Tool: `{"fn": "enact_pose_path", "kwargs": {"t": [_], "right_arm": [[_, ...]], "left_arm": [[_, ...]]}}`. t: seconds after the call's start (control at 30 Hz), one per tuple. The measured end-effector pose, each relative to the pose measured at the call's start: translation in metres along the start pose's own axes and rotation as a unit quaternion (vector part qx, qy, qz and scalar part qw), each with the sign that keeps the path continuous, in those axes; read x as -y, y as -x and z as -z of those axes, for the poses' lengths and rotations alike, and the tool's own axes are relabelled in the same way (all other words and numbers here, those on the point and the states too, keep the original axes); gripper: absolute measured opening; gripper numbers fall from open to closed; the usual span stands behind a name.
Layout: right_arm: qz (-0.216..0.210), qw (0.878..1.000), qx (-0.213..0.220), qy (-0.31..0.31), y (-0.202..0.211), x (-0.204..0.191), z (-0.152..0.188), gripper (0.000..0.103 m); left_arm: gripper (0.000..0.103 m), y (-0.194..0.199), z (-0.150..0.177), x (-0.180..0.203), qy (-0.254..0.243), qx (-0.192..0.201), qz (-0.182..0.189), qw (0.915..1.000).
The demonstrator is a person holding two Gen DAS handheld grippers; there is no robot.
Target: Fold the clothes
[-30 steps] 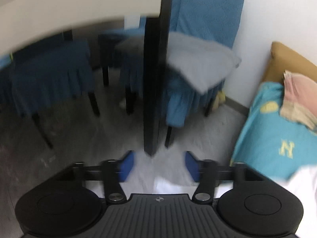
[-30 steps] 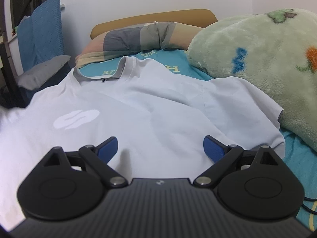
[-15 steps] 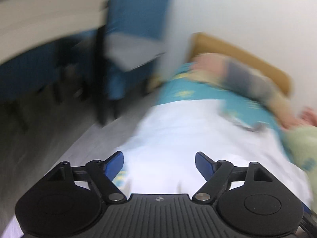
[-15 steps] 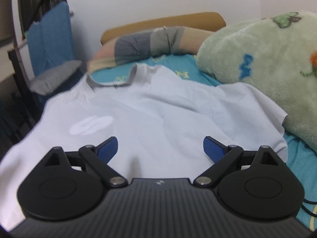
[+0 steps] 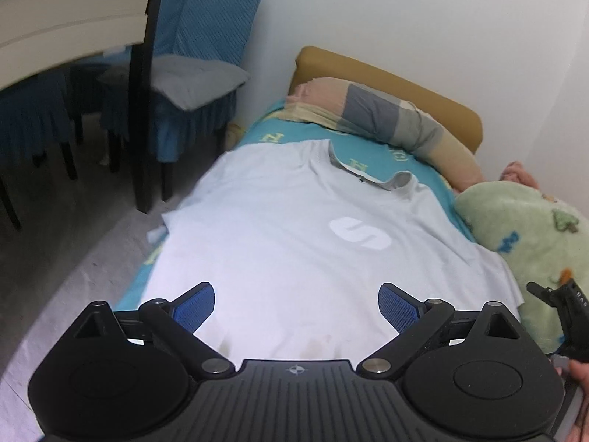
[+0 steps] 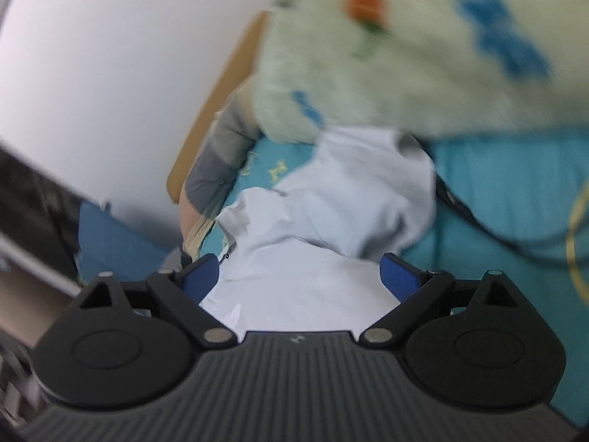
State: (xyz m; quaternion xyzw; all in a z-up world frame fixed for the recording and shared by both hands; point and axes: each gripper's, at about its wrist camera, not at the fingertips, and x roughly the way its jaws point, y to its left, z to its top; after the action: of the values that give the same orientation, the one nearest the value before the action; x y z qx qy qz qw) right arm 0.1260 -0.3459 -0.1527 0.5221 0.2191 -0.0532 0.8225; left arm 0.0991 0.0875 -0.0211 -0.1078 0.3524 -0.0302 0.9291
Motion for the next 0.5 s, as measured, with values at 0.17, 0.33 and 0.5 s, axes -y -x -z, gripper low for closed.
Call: {"fn": "enact_pose_path", "kwargs": {"t": [0.17, 0.33, 0.5], "right_arm": [[-0.010, 0.998, -0.014, -0.059, -0.027, 0.024, -0.001, 0.096], [-0.017, 0.997, -0.002, -0.077, -0.047, 0.038, -0.007, 0.081], [-0.024, 0.998, 0.021, -0.059, -0.066, 0.038, -0.018, 0.080]], "left_arm": [[0.097, -0.010, 0.000, -0.004, 0.008, 0.003, 0.004, 1.0000], [0.097, -0.029, -0.002, -0.004, 0.017, -0.010, 0.015, 0.9997], [0.097, -0.039, -0.004, -0.001, 0.010, -0.010, 0.017, 0.9998]]}}
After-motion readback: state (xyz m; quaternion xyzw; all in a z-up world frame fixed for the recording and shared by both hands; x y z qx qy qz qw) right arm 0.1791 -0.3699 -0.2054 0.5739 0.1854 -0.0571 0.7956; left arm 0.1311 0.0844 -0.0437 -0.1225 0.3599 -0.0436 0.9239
